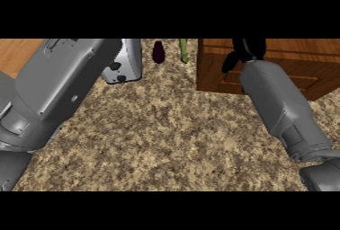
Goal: Pick up the can, place it into the drawer and close the drawer
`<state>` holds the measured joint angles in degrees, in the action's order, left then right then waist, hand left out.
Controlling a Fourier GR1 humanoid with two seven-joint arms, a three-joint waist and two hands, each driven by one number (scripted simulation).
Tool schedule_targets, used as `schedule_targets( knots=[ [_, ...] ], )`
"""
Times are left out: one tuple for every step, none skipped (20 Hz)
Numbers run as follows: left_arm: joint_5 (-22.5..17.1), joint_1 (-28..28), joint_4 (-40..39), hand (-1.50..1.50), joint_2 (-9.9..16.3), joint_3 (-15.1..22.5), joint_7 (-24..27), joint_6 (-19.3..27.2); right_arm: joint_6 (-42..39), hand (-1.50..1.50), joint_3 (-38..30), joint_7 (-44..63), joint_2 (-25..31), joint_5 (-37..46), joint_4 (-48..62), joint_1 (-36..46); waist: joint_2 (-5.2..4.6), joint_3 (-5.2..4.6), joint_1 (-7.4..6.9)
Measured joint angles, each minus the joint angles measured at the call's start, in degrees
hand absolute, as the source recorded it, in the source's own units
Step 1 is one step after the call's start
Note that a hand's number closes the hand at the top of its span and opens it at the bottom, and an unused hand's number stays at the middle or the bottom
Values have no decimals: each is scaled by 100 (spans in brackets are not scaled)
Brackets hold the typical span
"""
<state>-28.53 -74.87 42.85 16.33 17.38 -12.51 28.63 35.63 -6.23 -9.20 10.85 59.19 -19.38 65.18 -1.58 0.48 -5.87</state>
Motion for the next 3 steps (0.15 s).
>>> schedule_targets(
  knots=[
    [-2, 67, 86, -150, 34, 5, -18, -20, -1, -150, -40, -74, -4, -33, 24, 16, -2, 2, 2],
    [6, 126, 165, -150, 69, 13, -40, -14, -5, -150, -98, -188, 0, -93, 39, 19, -5, 2, 4],
    [6, 187, 254, -150, 119, 14, -66, -24, -24, -150, -133, -249, 5, -120, 70, 43, -9, 6, 7]
  ],
)
